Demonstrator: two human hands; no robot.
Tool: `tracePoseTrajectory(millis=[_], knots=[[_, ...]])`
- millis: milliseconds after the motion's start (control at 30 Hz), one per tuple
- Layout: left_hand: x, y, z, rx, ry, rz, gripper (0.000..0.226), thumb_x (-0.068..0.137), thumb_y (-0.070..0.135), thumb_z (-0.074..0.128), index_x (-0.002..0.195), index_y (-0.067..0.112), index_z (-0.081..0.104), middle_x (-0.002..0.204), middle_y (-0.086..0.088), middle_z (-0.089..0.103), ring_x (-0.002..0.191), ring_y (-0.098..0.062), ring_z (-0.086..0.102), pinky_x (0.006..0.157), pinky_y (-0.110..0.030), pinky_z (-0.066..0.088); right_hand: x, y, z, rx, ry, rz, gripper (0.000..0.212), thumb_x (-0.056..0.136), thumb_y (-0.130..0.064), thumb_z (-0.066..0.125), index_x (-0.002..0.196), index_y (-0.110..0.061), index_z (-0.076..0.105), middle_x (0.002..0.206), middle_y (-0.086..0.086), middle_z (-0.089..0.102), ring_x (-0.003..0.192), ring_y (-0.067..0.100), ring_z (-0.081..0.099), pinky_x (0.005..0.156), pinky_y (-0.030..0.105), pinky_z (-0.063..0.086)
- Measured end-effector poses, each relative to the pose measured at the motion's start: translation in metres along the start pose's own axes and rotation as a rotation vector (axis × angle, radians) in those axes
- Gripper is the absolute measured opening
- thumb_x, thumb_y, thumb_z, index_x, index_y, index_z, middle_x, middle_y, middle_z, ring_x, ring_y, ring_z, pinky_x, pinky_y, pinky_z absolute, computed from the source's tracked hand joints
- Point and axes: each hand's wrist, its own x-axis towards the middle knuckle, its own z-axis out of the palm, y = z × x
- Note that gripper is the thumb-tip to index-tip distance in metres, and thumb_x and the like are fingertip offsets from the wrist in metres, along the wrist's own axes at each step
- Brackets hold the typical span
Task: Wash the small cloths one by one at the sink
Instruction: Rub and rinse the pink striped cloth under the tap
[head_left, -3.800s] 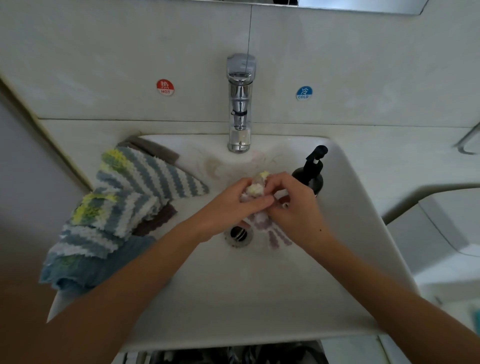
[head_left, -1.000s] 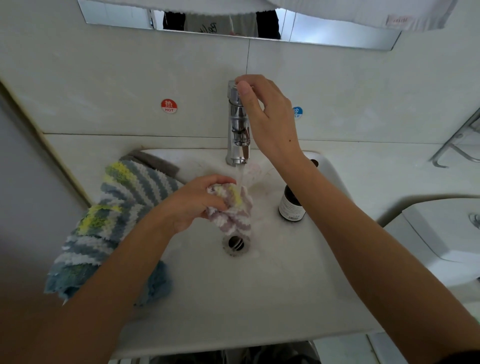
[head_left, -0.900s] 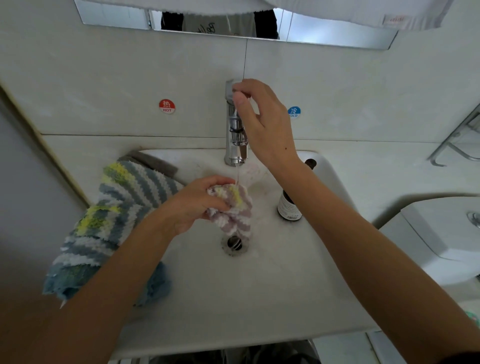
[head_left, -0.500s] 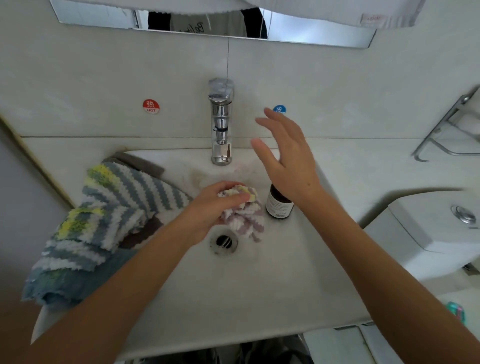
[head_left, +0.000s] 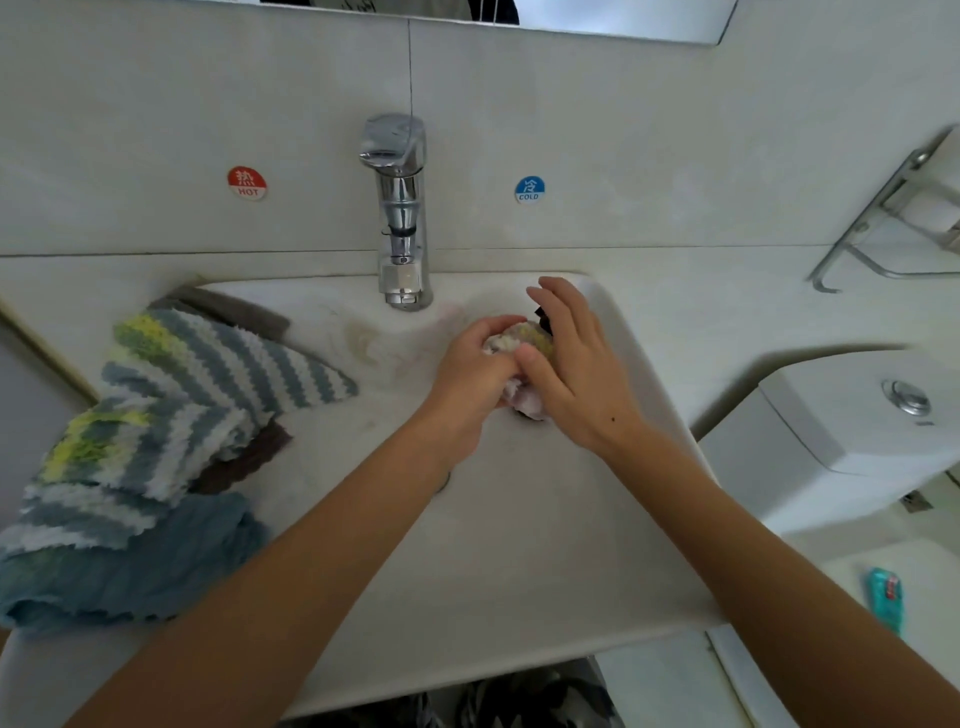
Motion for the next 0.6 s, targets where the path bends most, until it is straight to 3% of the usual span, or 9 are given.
tracePoseTrajectory(millis=[133,267,467,600], knots=[[0.0020,-0.0043,0.0008,-0.012,0.021,0.004,0.035,0.088,0.000,0.056,0.114,0.022,0.062,0.110,-0.004,0.068,0.098,-0.019,0.067,0.078,-0.035,0.059,-0.0029,0.0053,0.0017,0.021,0.026,-0.039,0.065,0.094,-0.053,0.035,0.144,-0.012,0.040,0.154,0.003,0.033,0.139,0.020,0.036,0.109,0.040,0.039],[0.0035,-0.0053,-0.0019,-0.031,0.008,-0.003,0.035,0.087,-0.001,0.058,0.114,0.022,0.062,0.107,-0.005,0.069,0.092,-0.019,0.068,0.073,-0.033,0.058,-0.0004,0.0081,0.0038,0.036,0.060,-0.033,0.061,0.094,-0.052,0.039,0.138,-0.011,0.046,0.151,0.002,0.039,0.134,0.020,0.042,0.105,0.041,0.042],[0.0029,-0.0037,-0.0055,-0.051,-0.012,-0.017,0.040,0.087,-0.005,0.055,0.117,0.020,0.062,0.112,-0.008,0.068,0.101,-0.025,0.067,0.080,-0.040,0.057,-0.0050,0.0074,0.0066,-0.019,0.050,-0.030,0.063,0.094,-0.055,0.038,0.139,-0.012,0.046,0.153,0.001,0.037,0.137,0.018,0.040,0.108,0.042,0.040],[-0.0023,0.0005,-0.0071,-0.124,-0.031,-0.017,0.036,0.088,-0.003,0.058,0.116,0.019,0.062,0.108,-0.006,0.068,0.096,-0.021,0.066,0.077,-0.035,0.056,-0.0046,0.0012,0.0046,-0.048,0.049,-0.016,0.064,0.094,-0.056,0.035,0.139,-0.013,0.046,0.153,0.002,0.038,0.138,0.020,0.038,0.109,0.047,0.038]])
